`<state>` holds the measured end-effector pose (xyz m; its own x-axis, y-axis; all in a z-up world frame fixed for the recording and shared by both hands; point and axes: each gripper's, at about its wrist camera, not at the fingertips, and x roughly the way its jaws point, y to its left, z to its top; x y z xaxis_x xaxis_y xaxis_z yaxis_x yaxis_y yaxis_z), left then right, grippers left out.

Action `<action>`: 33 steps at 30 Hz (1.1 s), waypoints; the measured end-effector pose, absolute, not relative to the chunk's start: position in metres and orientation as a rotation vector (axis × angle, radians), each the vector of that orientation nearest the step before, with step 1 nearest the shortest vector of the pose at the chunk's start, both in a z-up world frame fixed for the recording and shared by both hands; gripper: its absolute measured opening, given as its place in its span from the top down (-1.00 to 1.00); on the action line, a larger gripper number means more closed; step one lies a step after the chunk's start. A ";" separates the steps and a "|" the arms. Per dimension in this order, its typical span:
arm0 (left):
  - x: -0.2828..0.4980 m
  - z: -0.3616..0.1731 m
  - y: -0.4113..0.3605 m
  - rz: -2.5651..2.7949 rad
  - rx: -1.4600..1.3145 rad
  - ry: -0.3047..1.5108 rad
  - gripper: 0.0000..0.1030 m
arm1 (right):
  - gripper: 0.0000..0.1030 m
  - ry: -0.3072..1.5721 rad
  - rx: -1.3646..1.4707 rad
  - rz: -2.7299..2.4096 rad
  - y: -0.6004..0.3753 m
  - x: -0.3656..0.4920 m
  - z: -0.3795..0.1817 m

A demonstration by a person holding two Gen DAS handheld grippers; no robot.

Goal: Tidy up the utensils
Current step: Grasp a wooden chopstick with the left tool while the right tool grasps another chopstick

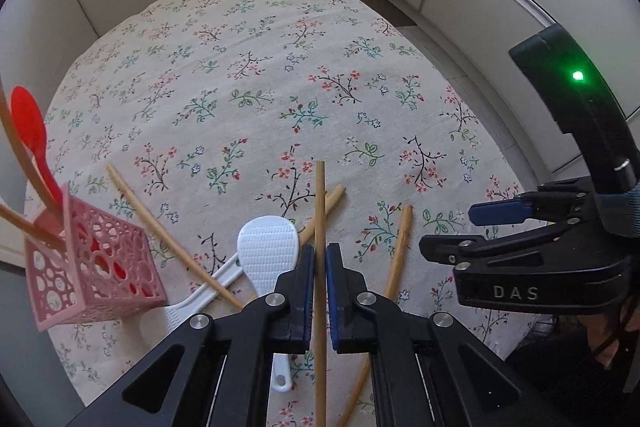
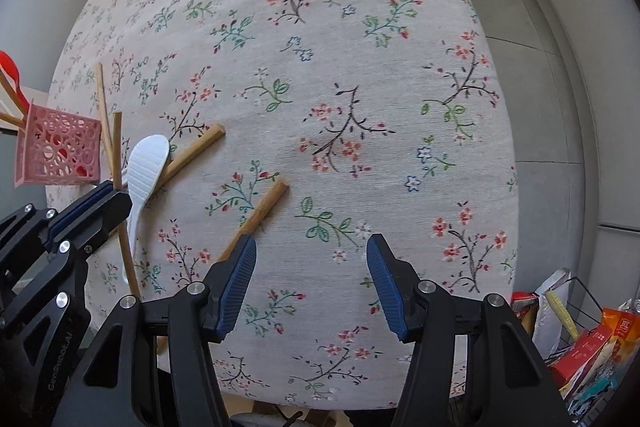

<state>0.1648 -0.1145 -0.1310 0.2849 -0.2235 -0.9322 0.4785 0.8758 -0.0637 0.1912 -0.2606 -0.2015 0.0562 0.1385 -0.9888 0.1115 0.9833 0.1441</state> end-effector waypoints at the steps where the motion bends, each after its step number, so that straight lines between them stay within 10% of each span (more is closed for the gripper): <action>1: 0.164 -0.129 -0.110 -0.475 0.242 1.189 0.89 | -0.17 1.520 0.200 0.023 -0.257 0.192 -0.203; 33: 0.144 -0.099 -0.051 -0.421 0.141 1.076 0.89 | 0.86 1.412 0.078 0.029 -0.201 0.215 -0.199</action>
<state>0.1440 -0.0512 -0.0988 0.4048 -0.2646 -0.8753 0.3999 0.9120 -0.0907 0.2147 -0.2006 -0.1988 0.1581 0.0669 -0.9852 0.0259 0.9971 0.0718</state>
